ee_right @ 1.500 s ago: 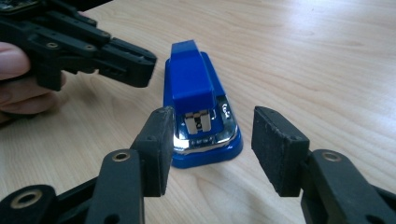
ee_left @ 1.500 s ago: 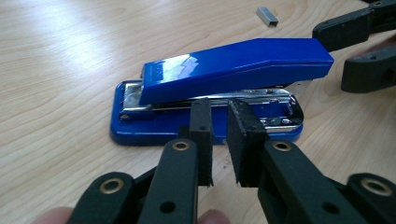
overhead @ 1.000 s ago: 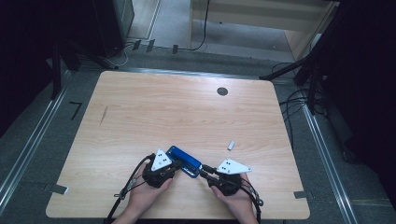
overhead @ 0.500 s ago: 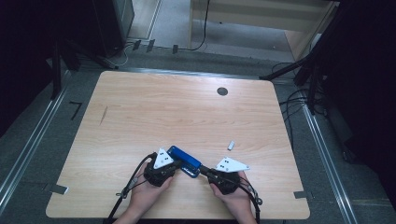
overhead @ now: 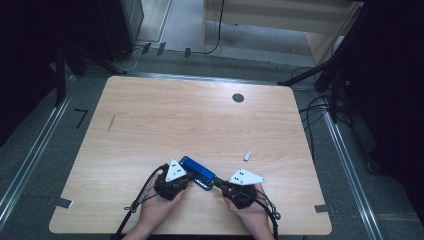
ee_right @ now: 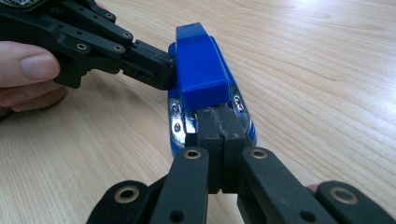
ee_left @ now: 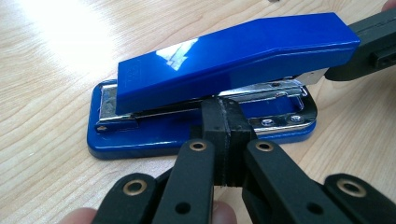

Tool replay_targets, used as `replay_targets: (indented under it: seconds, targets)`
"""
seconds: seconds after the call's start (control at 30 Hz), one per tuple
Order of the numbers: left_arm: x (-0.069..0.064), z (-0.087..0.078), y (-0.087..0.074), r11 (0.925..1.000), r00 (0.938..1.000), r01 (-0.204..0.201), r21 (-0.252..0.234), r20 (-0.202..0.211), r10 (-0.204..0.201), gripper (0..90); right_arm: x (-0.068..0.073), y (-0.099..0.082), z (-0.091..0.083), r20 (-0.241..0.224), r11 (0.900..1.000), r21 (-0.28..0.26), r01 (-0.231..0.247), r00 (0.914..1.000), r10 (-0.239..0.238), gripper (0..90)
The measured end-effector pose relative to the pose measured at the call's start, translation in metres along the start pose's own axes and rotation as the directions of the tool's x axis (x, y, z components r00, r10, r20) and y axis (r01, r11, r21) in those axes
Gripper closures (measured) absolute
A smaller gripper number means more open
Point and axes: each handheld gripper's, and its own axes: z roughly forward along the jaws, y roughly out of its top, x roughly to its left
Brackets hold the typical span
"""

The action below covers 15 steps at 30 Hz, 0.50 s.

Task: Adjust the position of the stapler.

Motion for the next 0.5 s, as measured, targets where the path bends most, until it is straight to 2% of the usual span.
replay_targets:
  seconds: [0.5]
  targets:
    - [-0.0011, 0.0001, -0.0001, 0.9999, 0.9999, -0.012, -0.001, -0.007, 0.012, 90.0, 0.0010, 0.0006, -0.0010, 0.000, 1.0000, -0.002, 0.009, 1.0000, -0.009, 90.0]
